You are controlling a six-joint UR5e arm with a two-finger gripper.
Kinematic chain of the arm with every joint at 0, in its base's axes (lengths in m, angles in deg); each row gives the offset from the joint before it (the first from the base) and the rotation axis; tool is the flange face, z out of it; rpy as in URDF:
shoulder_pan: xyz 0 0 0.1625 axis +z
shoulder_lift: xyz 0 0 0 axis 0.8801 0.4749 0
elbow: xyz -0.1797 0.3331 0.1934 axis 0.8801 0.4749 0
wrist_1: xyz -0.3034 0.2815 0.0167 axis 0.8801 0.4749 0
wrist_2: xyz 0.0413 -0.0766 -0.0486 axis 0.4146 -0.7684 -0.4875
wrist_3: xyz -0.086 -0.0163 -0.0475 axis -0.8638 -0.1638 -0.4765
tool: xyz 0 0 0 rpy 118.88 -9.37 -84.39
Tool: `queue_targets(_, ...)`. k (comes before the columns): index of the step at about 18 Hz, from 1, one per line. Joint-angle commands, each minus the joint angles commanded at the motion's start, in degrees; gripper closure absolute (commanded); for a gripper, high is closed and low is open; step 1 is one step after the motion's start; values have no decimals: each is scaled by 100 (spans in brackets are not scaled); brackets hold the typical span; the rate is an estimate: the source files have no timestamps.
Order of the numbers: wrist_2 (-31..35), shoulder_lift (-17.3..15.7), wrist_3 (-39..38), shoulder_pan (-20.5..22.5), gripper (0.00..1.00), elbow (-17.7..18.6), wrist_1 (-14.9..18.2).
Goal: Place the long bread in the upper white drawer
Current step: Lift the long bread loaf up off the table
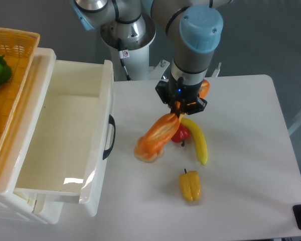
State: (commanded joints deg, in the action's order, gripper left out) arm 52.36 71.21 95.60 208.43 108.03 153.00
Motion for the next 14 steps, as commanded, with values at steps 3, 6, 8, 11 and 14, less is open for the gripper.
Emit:
queue_targets(3, -70, -237, -1063, 131, 100, -9, -8)
queue_targets(6, -211, -510, -1435, 167, 100, 35, 44)
queue_targets(8, -220, -589, -1627, 132, 100, 35, 53)
queue_targets(11, -508, -738, -2154, 70, 100, 0, 9)
queue_targets(14, -878, -897, -2603, 62, 100, -9, -113)
